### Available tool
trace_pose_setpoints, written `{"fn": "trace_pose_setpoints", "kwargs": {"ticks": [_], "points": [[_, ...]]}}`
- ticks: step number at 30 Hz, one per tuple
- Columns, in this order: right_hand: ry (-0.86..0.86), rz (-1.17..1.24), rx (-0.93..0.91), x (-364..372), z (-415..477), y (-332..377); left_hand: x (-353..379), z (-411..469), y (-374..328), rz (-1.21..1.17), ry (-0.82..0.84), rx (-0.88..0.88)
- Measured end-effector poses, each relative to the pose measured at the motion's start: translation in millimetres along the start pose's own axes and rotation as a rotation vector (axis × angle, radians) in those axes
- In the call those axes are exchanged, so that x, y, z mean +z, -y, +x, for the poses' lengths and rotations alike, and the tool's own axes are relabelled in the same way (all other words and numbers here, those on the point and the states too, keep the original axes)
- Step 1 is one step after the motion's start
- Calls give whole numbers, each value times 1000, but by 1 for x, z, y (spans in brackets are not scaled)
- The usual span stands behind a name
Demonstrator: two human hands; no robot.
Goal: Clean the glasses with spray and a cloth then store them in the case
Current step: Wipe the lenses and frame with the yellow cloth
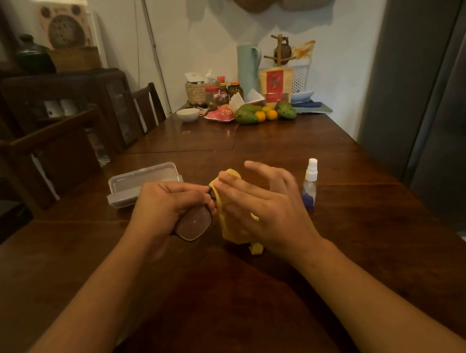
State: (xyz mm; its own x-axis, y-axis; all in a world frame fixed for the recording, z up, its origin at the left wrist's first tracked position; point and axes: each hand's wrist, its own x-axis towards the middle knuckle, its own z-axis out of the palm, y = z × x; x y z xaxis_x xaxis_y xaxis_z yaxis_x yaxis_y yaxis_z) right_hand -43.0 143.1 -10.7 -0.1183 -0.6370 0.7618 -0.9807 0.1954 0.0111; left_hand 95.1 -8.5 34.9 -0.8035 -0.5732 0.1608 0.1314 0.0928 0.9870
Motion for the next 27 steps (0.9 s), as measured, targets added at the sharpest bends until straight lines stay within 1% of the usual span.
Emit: {"fn": "trace_pose_setpoints", "kwargs": {"ticks": [3,6,9,10,12,15,19,23,25,27], "points": [[-99,88,17,0,-1,-3,1,-1,-2,-33,44,-53],[-175,218,89,2,-3,-7,3,-1,0,-60,56,-89],[-202,383,219,3,-2,-6,7,0,3,-65,1,-87],[-210,426,236,3,-1,-4,8,0,3,-80,-23,-87],[-196,459,209,3,0,3,10,0,3,-113,-62,-90],[-135,361,101,4,-1,18,11,0,3,-138,-111,-93],[-123,174,-27,1,1,29,8,0,2,-184,-166,-76],[-49,164,-198,-2,0,28,5,2,3,-207,-161,-69],[-41,168,-186,-3,-2,24,4,3,2,-210,-166,-60],[-51,155,-118,-4,-3,22,4,3,2,-212,-185,-51]]}}
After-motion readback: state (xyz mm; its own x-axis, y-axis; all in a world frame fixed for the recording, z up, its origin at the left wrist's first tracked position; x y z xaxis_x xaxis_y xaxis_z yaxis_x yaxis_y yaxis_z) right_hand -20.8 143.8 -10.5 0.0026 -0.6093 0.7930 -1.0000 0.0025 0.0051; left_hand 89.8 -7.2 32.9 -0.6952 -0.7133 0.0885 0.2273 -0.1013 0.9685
